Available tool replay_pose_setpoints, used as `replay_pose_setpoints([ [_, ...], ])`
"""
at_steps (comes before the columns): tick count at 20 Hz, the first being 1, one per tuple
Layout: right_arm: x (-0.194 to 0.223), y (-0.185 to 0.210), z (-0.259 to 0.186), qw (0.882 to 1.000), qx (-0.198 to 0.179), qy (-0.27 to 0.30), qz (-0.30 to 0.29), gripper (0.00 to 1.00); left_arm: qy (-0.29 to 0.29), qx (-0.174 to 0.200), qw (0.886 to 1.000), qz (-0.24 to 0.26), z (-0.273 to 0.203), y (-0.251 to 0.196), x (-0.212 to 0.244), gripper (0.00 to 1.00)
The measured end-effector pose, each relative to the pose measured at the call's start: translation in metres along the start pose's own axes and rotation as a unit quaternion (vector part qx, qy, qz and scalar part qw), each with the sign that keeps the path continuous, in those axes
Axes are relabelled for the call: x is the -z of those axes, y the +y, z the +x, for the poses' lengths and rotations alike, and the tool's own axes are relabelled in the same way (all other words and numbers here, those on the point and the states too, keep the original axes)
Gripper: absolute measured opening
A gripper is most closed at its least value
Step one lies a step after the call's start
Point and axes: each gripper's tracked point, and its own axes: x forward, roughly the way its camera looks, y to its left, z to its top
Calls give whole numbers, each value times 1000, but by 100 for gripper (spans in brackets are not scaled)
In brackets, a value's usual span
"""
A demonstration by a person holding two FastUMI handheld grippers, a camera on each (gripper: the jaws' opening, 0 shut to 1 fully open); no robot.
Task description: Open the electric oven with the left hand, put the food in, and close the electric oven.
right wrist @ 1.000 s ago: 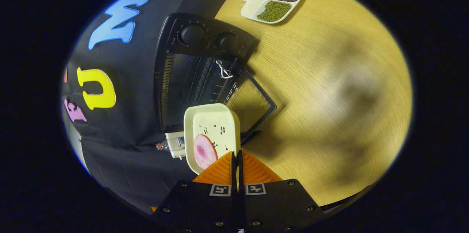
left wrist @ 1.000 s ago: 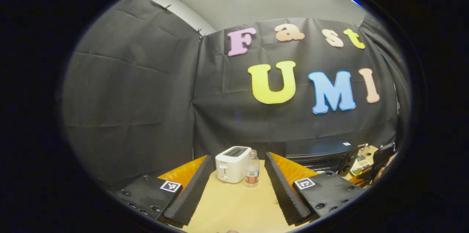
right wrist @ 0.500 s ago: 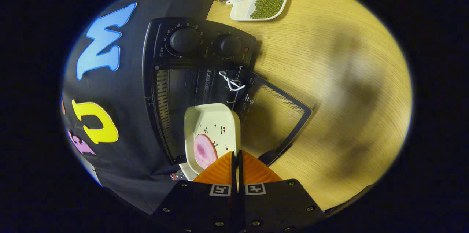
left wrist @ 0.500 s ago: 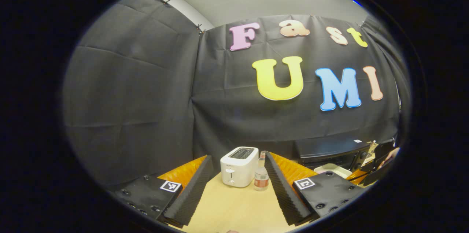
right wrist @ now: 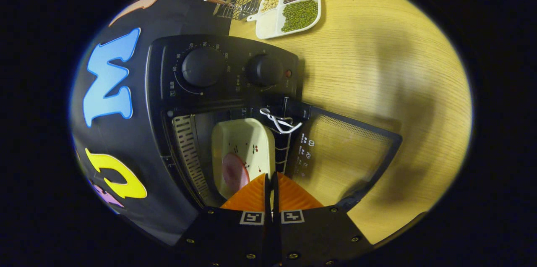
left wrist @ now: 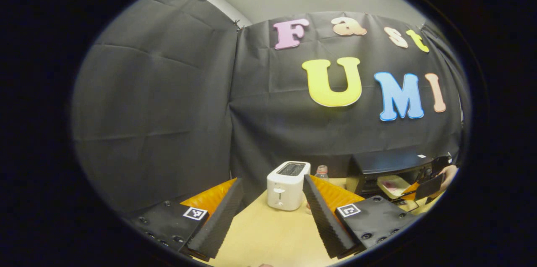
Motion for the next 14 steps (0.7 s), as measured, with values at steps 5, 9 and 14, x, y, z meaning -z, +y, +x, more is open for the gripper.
replay_pose_setpoints([
  [5,7,21,11,998,-53,4,26,7,18,0,1000,-1,3,-9,16,97],
  [9,22,36,2,993,-100,52,44,35,12,15,1000,4,6,-29,8,96],
  [14,13,30,-26,992,-107,54,-33,96,4,46,999,7,3,-71,3,100],
])
